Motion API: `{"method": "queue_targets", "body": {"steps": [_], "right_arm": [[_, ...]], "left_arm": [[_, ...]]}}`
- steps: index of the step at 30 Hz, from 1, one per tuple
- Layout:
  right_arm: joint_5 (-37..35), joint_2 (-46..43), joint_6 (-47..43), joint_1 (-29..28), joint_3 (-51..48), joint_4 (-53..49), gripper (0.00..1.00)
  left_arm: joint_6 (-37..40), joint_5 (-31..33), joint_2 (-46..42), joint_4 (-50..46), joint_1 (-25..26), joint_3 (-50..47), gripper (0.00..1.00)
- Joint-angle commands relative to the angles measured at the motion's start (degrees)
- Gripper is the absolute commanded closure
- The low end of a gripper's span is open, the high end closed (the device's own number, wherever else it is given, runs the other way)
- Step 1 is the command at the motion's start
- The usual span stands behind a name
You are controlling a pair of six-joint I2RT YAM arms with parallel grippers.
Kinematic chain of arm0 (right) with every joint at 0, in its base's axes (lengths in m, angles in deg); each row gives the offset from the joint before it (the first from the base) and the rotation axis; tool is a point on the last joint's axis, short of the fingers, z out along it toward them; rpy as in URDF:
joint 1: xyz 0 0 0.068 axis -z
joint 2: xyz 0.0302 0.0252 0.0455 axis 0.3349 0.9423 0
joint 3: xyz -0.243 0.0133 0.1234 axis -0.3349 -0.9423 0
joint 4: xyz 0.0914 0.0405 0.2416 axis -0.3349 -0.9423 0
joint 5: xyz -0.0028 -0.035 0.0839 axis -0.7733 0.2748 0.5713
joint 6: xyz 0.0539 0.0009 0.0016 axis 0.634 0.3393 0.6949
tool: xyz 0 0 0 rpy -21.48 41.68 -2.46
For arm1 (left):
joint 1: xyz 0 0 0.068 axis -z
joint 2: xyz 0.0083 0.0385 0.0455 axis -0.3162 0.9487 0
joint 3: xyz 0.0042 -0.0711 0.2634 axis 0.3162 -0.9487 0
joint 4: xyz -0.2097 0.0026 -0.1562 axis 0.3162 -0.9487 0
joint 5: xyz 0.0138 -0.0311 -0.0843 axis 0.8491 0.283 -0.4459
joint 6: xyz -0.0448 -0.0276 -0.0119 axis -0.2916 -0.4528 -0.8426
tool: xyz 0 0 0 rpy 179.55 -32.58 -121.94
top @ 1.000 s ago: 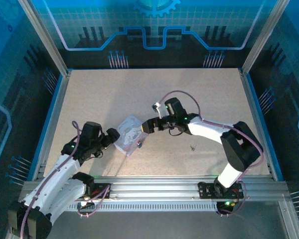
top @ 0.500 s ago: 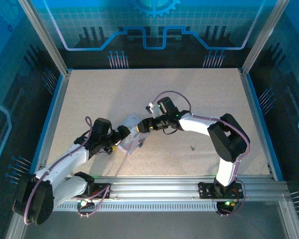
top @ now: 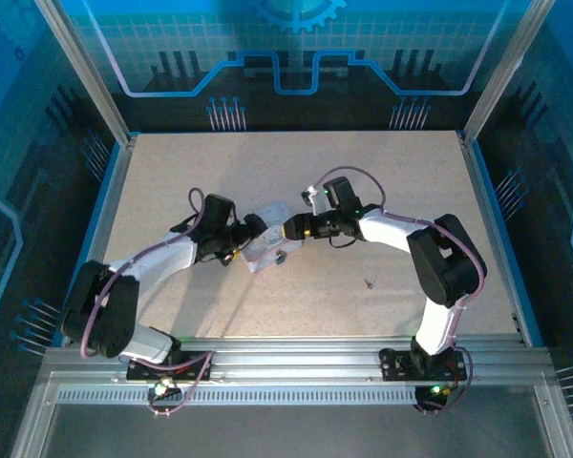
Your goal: Unlock the padlock with the key
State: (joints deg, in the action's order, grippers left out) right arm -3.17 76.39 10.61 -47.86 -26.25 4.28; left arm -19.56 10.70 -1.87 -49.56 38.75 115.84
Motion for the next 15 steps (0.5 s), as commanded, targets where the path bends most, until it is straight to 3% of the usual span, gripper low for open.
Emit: {"method": "queue_targets", "body": {"steps": [1,7,15], "right_arm": [[4.4,-2.1,-1.1,0.3,-1.0,-0.9,0.19],[1.4,-2.9,-2.3,3.1,-1.2,-3.3,0.18],[-5.9,-4.6,-2.9,5.5,-1.9,-6.2,0.11]], "left_arm": [[2.7,-4.2,4.1,8.4,1.5,6.2,0.01],[4.5,-4.9,13.0,9.2,1.9,13.7,0.01],[8.6,-2.2,18.3,6.9,1.9,19.9,0.01]]}}
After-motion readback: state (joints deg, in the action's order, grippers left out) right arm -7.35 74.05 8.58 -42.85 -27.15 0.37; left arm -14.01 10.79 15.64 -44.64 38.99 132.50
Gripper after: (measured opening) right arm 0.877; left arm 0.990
